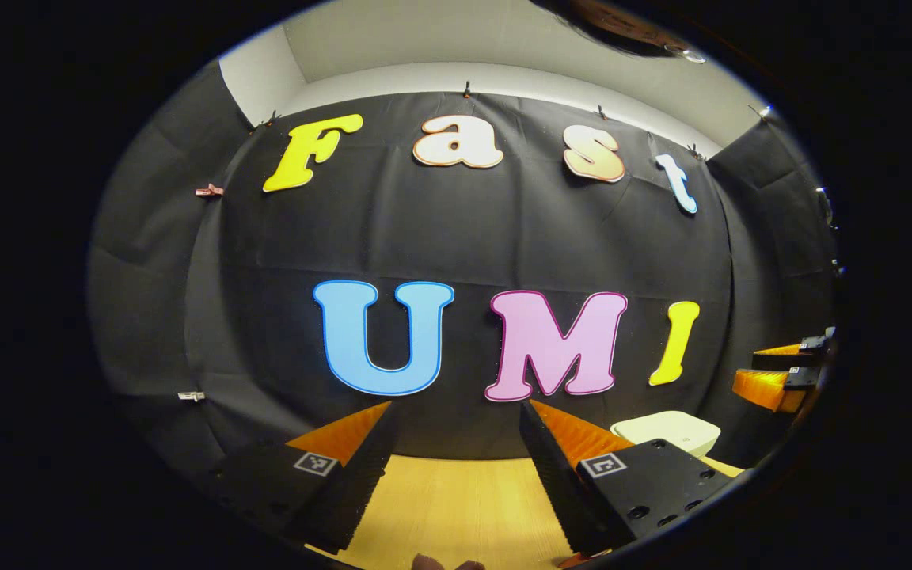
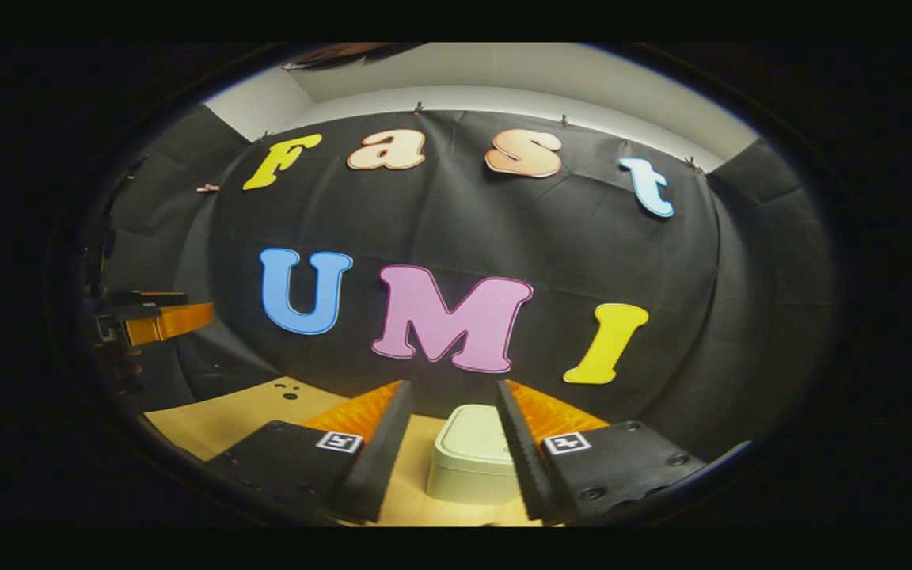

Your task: Press the lid of the desktop garbage bin to open it, pick up the crumpled paper on the desktop and throw it into the bin, then pick up the pop can on the desktop and drop it into the bin, and finally close the garbage bin lid.

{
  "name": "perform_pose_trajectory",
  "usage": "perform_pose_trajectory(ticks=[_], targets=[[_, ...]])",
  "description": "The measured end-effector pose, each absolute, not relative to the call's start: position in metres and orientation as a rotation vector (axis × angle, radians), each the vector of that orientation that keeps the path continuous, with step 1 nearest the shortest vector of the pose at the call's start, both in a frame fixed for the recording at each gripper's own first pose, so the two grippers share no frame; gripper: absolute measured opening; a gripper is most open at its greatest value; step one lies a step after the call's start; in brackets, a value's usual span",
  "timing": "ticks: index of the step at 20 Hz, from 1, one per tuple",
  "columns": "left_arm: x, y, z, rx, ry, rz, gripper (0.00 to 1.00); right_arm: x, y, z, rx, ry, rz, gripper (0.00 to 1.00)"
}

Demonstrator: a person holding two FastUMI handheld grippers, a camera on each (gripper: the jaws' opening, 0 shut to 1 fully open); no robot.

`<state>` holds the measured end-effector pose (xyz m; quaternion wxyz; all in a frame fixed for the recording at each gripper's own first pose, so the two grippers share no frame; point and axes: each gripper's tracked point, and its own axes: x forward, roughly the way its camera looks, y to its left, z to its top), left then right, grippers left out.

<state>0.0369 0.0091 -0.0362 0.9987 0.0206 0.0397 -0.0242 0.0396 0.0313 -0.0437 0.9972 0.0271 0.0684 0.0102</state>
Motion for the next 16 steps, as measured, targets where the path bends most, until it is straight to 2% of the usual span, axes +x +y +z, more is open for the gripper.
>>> perform_pose_trajectory(ticks=[1,4,5,8,12,14,16], targets=[[0.039,0.010,-0.039,0.040,0.082,-0.047,0.95,0.042,0.030,-0.046,0.050,0.149,0.016,0.53],[0.043,0.014,-0.039,0.037,0.081,-0.039,0.95,0.051,0.009,-0.058,0.072,0.180,-0.038,0.07],[0.044,0.015,-0.040,0.037,0.081,-0.035,0.95,0.057,0.007,-0.061,0.105,0.205,-0.036,0.02],[0.047,0.018,-0.041,0.035,0.084,-0.025,0.95,0.076,-0.007,-0.077,0.196,0.258,-0.046,0.02],[0.048,0.021,-0.043,0.031,0.090,-0.016,0.95,0.100,-0.037,-0.104,0.156,0.328,-0.092,0.05],[0.047,0.023,-0.043,0.030,0.090,-0.010,0.95,0.108,-0.040,-0.125,0.163,0.396,-0.078,0.01],[0.046,0.024,-0.042,0.032,0.091,-0.004,0.95,0.111,-0.039,-0.151,0.177,0.476,-0.065,0.02]])
